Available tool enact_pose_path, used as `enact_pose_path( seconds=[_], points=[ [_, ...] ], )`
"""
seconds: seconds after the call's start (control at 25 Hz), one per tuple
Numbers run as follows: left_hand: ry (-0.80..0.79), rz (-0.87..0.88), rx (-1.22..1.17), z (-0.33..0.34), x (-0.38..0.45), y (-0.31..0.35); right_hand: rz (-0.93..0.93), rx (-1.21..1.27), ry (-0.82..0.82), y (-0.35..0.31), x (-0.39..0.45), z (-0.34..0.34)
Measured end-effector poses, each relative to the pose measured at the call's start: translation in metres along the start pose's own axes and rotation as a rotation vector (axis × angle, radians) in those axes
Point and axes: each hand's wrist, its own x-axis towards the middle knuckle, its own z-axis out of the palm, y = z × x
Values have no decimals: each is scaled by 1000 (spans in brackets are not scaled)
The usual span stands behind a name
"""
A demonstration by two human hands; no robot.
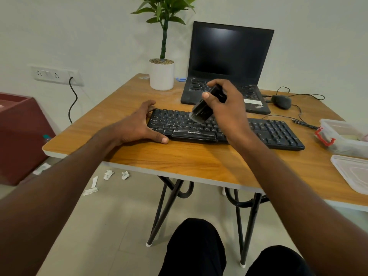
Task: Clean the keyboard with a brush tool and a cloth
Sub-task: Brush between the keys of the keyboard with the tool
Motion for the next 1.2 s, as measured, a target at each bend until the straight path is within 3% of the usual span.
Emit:
enact_pose_path(
  seconds=[0.36, 0.52, 0.6, 0.68, 0.76, 0.84, 0.96, 1.12, 1.2],
  points=[
    [6, 37, -63, -1, 1, -5, -118, -192, -144, -23, 23, 111],
    [0, 46, -72, -1, 1, -7, -188, -543, -160, -23, 36, 113],
    [3, 41, -67, -1, 1, -7, -204, -500, -125, -26, 38, 114],
    [5, 52, -64, -1, 1, -6, -175, -413, -205, -25, 40, 114],
    [3, 50, -69, -1, 0, -6, -187, -538, -282, -22, 43, 110],
    [10, 44, -62, -1, -1, -6, -205, -630, -251, -23, 46, 108],
    [15, 44, -35, 1, -1, -5, -196, -498, -221, -24, 42, 109],
    [14, 35, -34, -1, 0, -4, -248, -725, -268, -29, 42, 110],
    [14, 27, -32, -1, 1, -4, -289, -678, -254, -33, 38, 115]
  ],
)
